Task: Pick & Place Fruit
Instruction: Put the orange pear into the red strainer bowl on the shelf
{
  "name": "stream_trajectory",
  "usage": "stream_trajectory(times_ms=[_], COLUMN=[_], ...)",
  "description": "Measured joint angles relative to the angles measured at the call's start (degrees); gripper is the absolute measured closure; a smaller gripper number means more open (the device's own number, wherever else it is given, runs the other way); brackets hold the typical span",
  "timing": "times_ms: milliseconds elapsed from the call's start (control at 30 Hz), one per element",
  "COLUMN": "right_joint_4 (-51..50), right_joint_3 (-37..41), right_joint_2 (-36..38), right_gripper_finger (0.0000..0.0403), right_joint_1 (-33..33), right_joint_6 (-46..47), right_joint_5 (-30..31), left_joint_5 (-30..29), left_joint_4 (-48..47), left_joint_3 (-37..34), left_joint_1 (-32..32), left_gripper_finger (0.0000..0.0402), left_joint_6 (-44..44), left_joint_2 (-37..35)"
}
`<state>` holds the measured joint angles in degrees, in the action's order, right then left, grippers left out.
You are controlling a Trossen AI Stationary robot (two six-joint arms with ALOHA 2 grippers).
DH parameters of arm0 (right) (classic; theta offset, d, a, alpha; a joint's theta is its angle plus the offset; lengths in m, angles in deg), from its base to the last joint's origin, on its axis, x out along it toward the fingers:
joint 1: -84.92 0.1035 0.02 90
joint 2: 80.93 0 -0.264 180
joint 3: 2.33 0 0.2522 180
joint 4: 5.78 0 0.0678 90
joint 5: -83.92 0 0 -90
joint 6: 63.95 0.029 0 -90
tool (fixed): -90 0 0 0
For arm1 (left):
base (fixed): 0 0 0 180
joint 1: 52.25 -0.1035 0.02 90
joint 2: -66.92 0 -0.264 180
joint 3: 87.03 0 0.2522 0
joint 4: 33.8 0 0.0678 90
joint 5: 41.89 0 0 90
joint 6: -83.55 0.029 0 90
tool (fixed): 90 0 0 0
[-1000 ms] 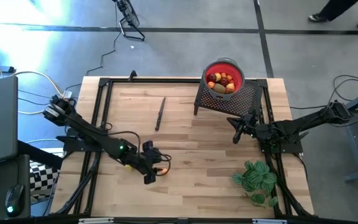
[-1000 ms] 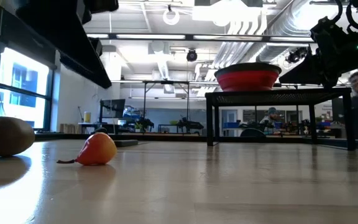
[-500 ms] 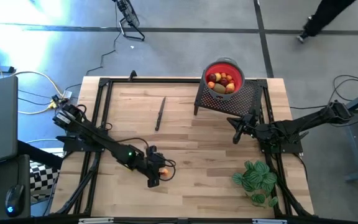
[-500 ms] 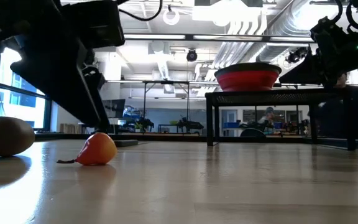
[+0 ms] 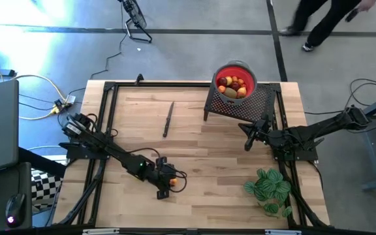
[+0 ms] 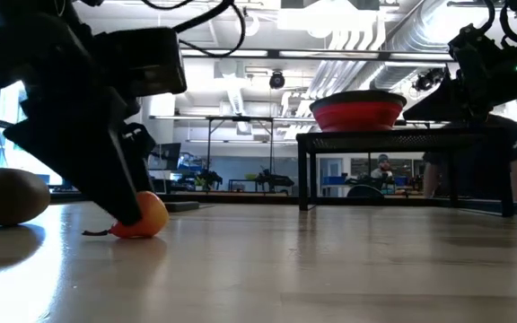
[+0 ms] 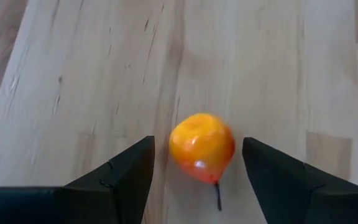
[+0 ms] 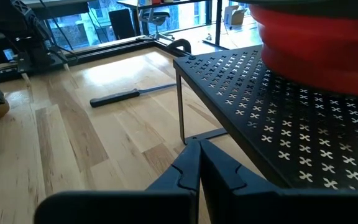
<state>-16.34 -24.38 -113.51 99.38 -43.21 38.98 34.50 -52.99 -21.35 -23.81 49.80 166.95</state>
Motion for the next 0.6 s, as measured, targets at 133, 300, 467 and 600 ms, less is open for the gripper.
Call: stream_trajectory(times_ms=[133, 300, 467, 600], right_joint_4=[0.0, 0.0, 0.0, 0.0], right_joint_3=[0.0, 0.0, 0.0, 0.0], right_joint_2=[0.0, 0.0, 0.0, 0.0], right_gripper_finger=[0.0400, 0.0400, 0.0400, 0.0400], right_joint_1=[0.0, 0.0, 0.0, 0.0], right_joint_6=[0.0, 0.0, 0.0, 0.0], right_joint_5=[0.0, 0.0, 0.0, 0.0], left_joint_5=[0.6, 0.7, 0.7, 0.6], left_joint_4=[0.1, 0.0, -0.1, -0.1], left_joint_3=[0.0, -0.1, -0.1, -0.1], left_joint_1=[0.0, 0.0, 0.0, 0.0], left_gripper_finger=[0.0162, 0.0164, 0.0194, 0.0229], left_joint_6=[-0.6, -0.6, -0.6, -0.6], left_joint_2=[0.0, 0.0, 0.0, 0.0])
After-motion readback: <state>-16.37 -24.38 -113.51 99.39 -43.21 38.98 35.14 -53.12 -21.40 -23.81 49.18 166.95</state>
